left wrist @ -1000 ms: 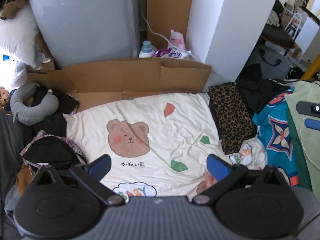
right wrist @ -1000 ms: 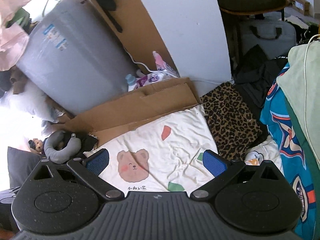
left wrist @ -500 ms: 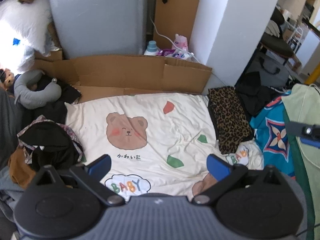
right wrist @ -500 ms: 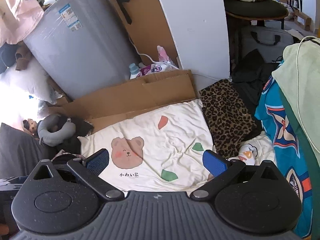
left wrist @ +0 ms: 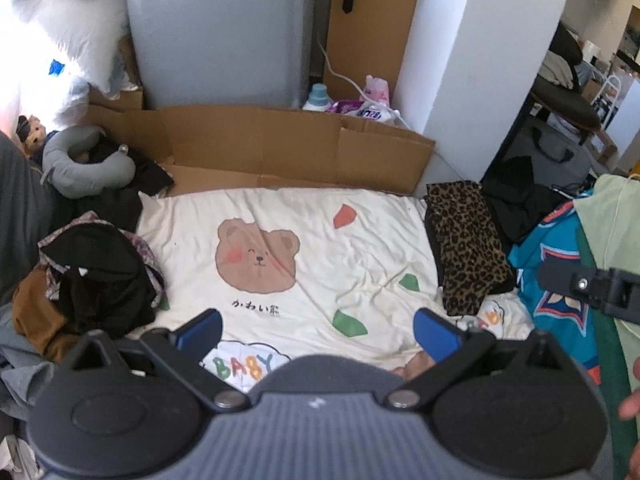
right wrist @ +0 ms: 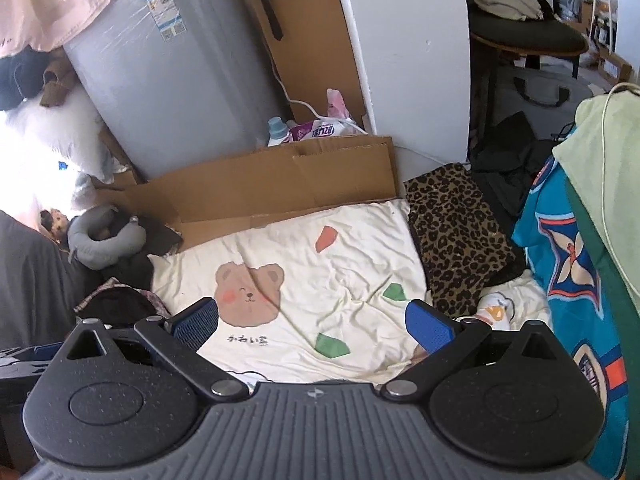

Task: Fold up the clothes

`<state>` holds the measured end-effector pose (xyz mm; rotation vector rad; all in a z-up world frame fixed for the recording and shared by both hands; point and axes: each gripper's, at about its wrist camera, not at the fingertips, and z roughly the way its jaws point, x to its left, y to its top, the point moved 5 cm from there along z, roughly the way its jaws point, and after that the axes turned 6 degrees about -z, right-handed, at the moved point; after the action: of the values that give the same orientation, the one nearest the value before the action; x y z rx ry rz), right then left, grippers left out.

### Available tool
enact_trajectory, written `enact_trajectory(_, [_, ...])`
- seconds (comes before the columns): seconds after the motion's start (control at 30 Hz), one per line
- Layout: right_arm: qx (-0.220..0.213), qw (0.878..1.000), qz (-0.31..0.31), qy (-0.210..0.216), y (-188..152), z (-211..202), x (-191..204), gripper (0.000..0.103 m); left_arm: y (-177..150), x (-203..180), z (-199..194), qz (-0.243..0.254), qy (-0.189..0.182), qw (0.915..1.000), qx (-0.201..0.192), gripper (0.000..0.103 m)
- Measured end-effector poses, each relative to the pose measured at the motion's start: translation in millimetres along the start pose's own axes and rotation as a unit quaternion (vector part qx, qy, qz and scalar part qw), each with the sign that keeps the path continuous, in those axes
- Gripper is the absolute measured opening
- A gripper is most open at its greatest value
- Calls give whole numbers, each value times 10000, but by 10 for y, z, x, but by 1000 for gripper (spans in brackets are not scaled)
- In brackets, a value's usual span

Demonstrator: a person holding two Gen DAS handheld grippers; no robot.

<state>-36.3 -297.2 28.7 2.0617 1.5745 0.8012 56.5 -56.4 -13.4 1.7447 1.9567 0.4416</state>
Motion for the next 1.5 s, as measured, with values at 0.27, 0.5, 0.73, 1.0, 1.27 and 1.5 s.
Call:
enact_trajectory(0.27, [42,9998,-207,68,-152,86,54,103,-133,16,72,-77,44,9998,-179,103])
enact_trajectory(0.5, [-11,9992,-392,-36,-268,196,105,103,-158,8,63,4,118,9988,-473,103])
enact_trajectory(0.73, [356,9957,-809,-270,-269,329,196,103,-157,15,162,75,314,9992,-237,102])
enact_trajectory(1.0, [623,9940,-896,-120,-293,393,194,103,-193,66,167,-107,419,9990,-139,102])
enact_trajectory(1.27, [864,9896,-1145,82,-277,478,259,103,-186,72,178,-185,694,9974,-88,102])
enact_trajectory(1.5, [914,9868,-1336,10,-242,523,238,103,-217,77,154,-336,669,9972,-62,102])
